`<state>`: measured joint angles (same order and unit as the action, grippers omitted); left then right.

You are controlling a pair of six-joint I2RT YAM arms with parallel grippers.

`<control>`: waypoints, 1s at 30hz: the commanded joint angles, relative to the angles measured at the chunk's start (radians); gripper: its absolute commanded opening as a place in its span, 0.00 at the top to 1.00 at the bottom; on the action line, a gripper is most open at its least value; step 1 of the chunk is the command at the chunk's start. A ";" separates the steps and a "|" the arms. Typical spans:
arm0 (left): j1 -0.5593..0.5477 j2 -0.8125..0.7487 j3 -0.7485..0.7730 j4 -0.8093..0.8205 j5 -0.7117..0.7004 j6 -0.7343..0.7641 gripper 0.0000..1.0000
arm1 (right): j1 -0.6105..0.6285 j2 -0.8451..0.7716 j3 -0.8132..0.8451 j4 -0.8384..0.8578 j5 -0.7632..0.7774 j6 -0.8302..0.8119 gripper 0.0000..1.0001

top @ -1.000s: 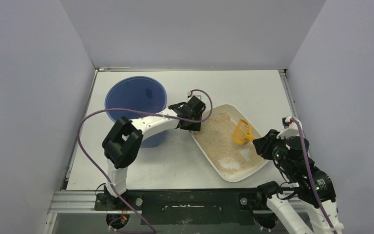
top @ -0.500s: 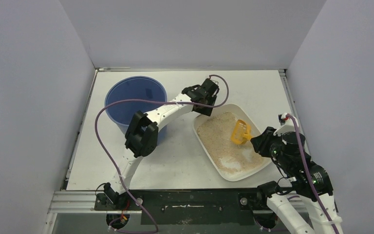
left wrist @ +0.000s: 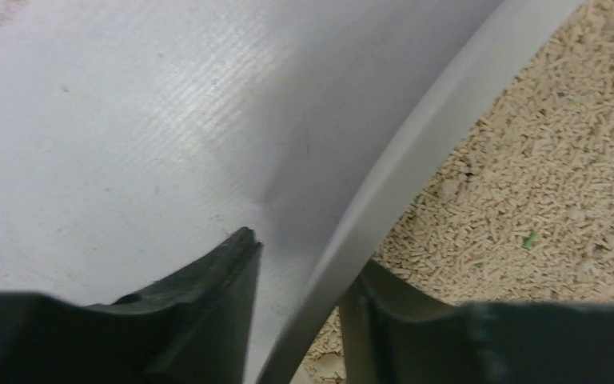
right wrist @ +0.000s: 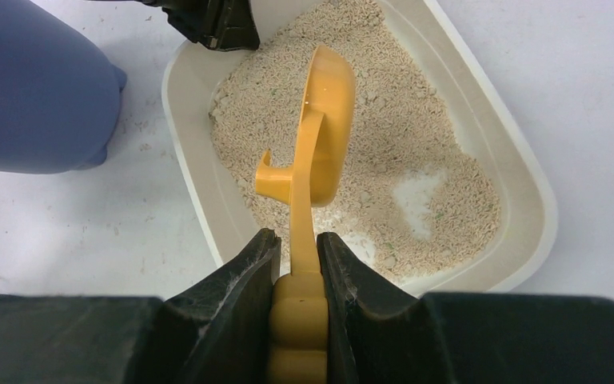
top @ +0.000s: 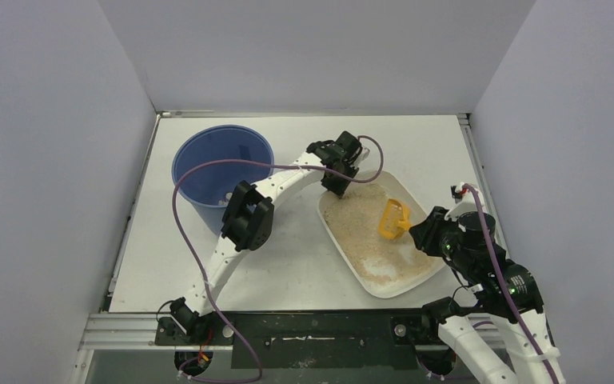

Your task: Clean the litter box

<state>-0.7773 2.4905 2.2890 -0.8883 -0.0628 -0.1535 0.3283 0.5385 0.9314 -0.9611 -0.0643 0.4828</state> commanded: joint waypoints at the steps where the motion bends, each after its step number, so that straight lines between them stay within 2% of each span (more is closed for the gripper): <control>1: 0.033 -0.025 0.013 0.003 0.044 0.029 0.91 | 0.006 0.002 0.038 0.005 0.011 -0.001 1.00; 2: 0.043 -0.031 0.004 0.008 0.054 0.018 0.99 | 0.006 0.001 0.037 0.004 0.012 0.002 1.00; 3: 0.055 -0.039 -0.010 0.016 0.073 0.002 1.00 | 0.007 0.001 0.037 0.003 0.013 0.005 1.00; 13: 0.155 -0.161 -0.244 0.227 0.342 -0.199 1.00 | 0.010 0.012 0.078 0.016 0.075 0.047 1.00; 20: 0.198 -0.270 -0.553 0.560 0.542 -0.425 1.00 | 0.014 0.044 0.177 0.039 0.165 0.054 1.00; 27: 0.197 -0.335 -0.726 0.859 0.634 -0.595 1.00 | 0.022 0.102 0.289 0.050 0.189 0.042 1.00; 30: 0.195 -0.361 -0.797 1.046 0.685 -0.689 1.00 | 0.027 0.108 0.322 0.077 0.182 0.046 1.00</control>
<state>-0.5663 2.2082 1.5520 -0.1810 0.4206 -0.6525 0.3435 0.6292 1.1954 -0.9577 0.0921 0.5285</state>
